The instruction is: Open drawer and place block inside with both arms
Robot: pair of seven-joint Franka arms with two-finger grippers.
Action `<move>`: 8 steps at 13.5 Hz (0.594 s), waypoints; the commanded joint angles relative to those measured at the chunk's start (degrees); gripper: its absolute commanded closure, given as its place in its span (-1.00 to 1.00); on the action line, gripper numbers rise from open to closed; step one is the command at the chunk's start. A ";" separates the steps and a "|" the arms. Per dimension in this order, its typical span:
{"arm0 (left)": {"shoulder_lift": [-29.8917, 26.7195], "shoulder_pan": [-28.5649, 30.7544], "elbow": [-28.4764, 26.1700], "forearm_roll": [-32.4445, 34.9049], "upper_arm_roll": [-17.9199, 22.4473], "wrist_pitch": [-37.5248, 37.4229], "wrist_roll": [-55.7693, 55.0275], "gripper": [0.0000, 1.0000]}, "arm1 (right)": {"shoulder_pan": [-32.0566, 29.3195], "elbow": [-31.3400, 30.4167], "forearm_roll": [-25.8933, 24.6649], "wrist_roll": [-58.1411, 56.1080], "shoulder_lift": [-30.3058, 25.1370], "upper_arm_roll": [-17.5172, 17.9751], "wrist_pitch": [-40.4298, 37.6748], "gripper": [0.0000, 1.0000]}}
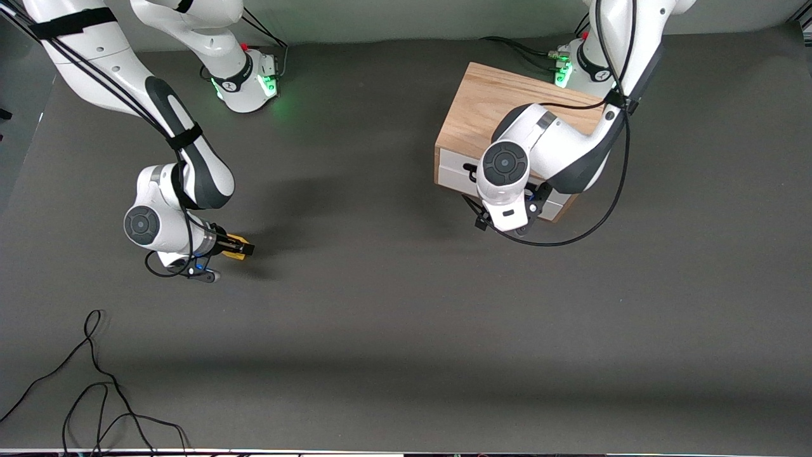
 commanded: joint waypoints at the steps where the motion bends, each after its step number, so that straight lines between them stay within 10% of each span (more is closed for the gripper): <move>1: 0.39 -0.19 0.66 1.55 0.09 1.58 -1.55 -1.00 | 0.40 0.32 0.02 0.39 0.07 -0.31 0.81 1.00; 8: 4.07 -0.28 6.72 2.08 0.09 1.58 -1.98 -1.00 | 1.72 2.42 0.02 -0.04 -10.11 -0.05 -5.94 1.00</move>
